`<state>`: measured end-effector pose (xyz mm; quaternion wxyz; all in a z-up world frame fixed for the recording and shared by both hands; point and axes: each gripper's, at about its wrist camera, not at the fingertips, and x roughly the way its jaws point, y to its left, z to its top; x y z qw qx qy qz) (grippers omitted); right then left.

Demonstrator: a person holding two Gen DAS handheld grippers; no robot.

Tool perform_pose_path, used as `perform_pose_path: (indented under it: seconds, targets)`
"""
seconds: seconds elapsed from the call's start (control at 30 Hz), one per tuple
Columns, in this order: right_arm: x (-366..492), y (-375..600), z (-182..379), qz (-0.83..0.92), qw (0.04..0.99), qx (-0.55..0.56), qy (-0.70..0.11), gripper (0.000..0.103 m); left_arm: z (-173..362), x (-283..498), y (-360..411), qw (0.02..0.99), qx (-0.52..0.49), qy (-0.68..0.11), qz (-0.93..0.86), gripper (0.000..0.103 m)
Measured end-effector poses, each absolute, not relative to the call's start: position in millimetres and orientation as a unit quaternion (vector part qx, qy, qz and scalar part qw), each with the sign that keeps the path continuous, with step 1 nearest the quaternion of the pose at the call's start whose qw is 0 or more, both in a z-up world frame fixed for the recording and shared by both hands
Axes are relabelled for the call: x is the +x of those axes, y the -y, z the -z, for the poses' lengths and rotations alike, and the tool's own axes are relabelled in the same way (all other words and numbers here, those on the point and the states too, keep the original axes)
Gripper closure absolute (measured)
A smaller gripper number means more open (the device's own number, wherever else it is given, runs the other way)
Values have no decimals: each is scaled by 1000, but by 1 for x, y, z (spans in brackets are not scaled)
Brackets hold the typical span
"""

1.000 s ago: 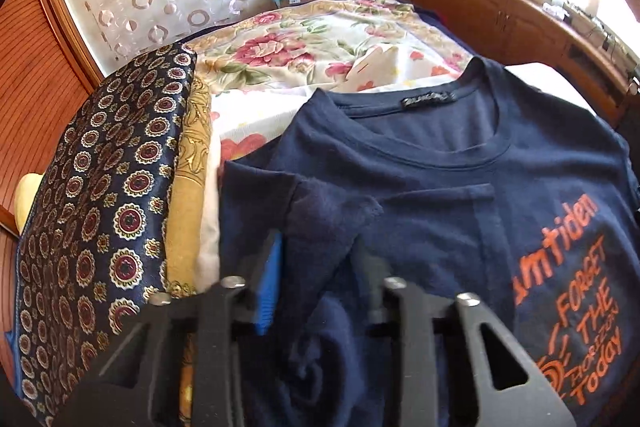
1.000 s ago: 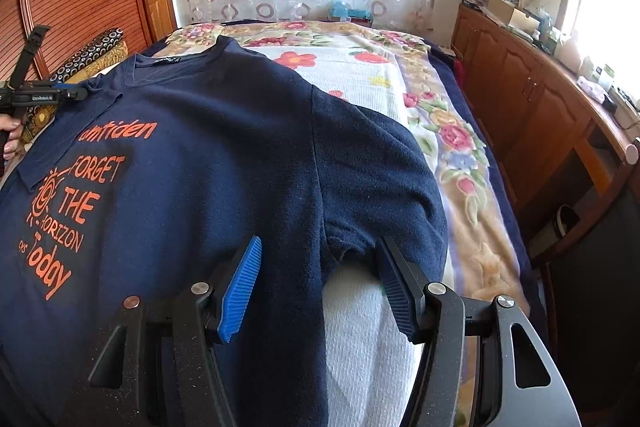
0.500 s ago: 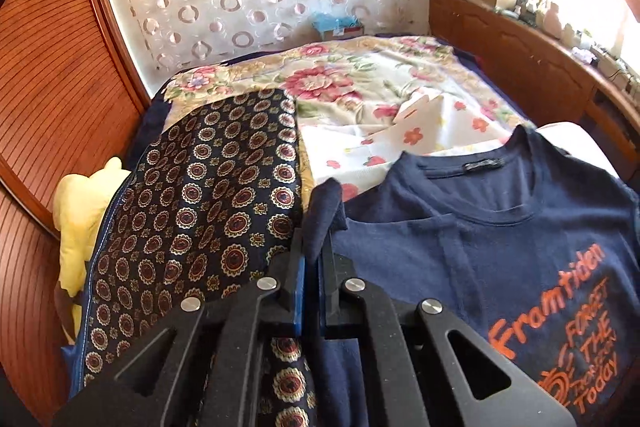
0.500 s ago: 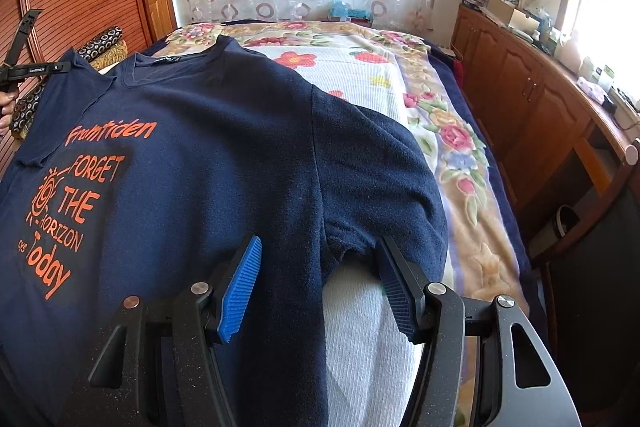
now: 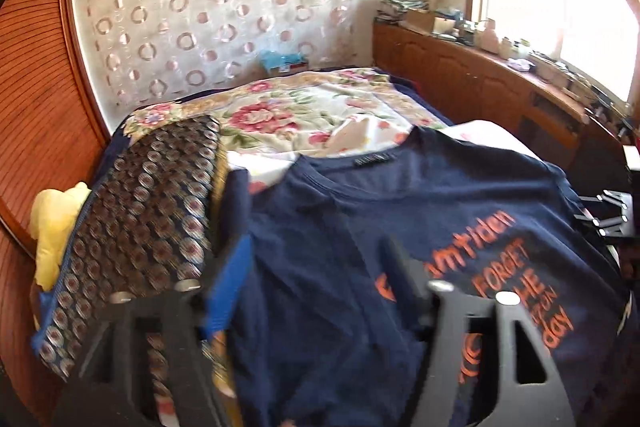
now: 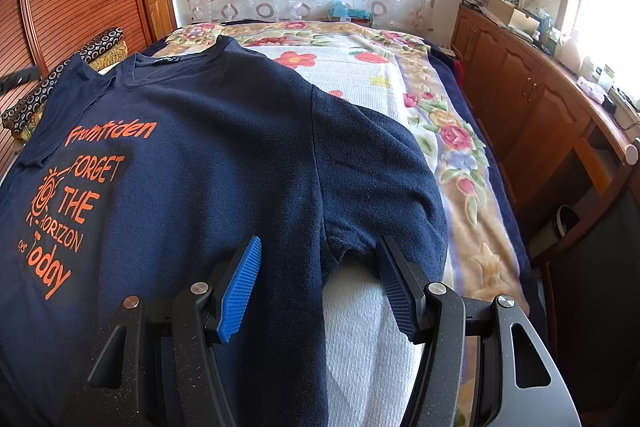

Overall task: Fold small clothes
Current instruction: 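Close the right gripper on the shirt's side edge and sleeve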

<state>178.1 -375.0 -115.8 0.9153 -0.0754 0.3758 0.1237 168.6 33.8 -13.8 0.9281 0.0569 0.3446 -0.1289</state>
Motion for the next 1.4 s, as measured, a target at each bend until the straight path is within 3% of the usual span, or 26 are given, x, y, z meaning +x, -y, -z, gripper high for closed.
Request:
perform_pose_path:
  seconds: [0.47,0.77,1.07,1.17,1.3,1.37,1.4]
  targets:
    - [178,376,116,-124,915,-74,-376,41,81,141,-8,894,63,-416,154,24]
    - [170,405,104,-106,930,-55,-347,41,94,139,-5,886,71,-430,159,24]
    - [195,440,120,-93,921,-11,-379,43,95,140,-5,886,69,-429,161,22]
    - [206,440,125,-112,912,-5,-394,48,96,141,-4,886,69,-430,161,22]
    - [211,447,123,-141,906,11,-400,75,95,141,-4,886,68,-430,162,22]
    - [210,440,121,-138,906,-17,-401,76,95,141,-5,886,68,-430,162,22]
    - [209,434,118,-127,906,-48,-400,84,95,141,-5,885,67,-430,162,22]
